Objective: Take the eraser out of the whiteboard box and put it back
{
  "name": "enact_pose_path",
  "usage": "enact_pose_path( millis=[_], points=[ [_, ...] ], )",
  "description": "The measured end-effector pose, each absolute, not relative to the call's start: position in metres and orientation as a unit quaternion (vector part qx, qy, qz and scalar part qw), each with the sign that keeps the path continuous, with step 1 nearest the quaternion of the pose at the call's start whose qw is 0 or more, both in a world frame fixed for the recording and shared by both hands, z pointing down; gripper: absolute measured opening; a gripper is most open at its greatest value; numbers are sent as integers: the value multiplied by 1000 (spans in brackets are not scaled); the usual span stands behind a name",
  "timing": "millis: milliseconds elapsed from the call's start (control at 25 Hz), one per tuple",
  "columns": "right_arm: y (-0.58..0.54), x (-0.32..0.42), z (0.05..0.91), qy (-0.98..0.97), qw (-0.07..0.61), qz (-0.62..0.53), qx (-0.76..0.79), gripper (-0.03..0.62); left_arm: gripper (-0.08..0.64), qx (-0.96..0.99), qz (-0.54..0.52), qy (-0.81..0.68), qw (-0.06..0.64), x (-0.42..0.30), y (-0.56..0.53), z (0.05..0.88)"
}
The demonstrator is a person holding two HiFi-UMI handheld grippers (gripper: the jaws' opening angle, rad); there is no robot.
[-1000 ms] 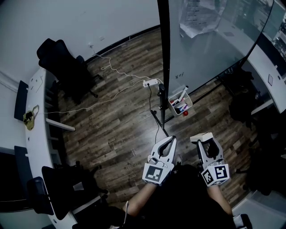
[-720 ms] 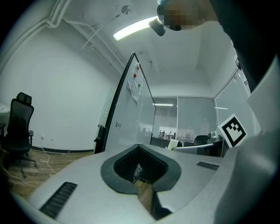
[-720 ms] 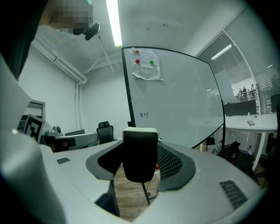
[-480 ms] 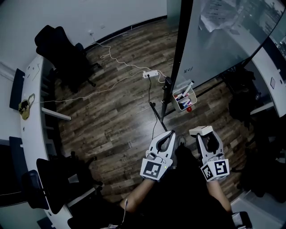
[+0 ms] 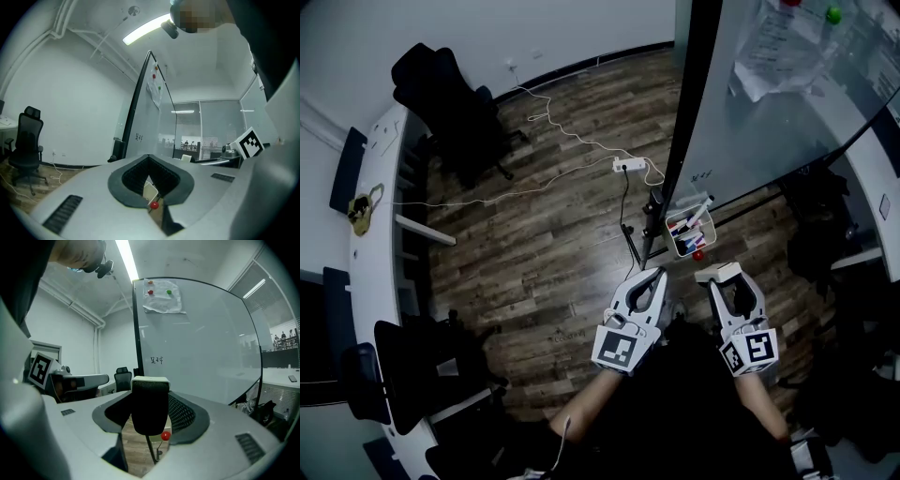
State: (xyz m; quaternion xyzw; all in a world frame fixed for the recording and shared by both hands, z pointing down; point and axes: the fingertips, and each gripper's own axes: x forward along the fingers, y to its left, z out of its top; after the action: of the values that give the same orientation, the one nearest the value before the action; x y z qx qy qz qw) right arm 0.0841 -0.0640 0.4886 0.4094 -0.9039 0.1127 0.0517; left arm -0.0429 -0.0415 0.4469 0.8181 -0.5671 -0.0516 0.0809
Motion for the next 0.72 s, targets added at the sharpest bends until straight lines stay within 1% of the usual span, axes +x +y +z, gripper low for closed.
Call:
enact_pose_path(
  millis=[720],
  points=[
    [-131, 57, 529, -933, 87, 114, 331, 241, 5, 796, -37, -598, 83, -40, -100, 460]
  ],
)
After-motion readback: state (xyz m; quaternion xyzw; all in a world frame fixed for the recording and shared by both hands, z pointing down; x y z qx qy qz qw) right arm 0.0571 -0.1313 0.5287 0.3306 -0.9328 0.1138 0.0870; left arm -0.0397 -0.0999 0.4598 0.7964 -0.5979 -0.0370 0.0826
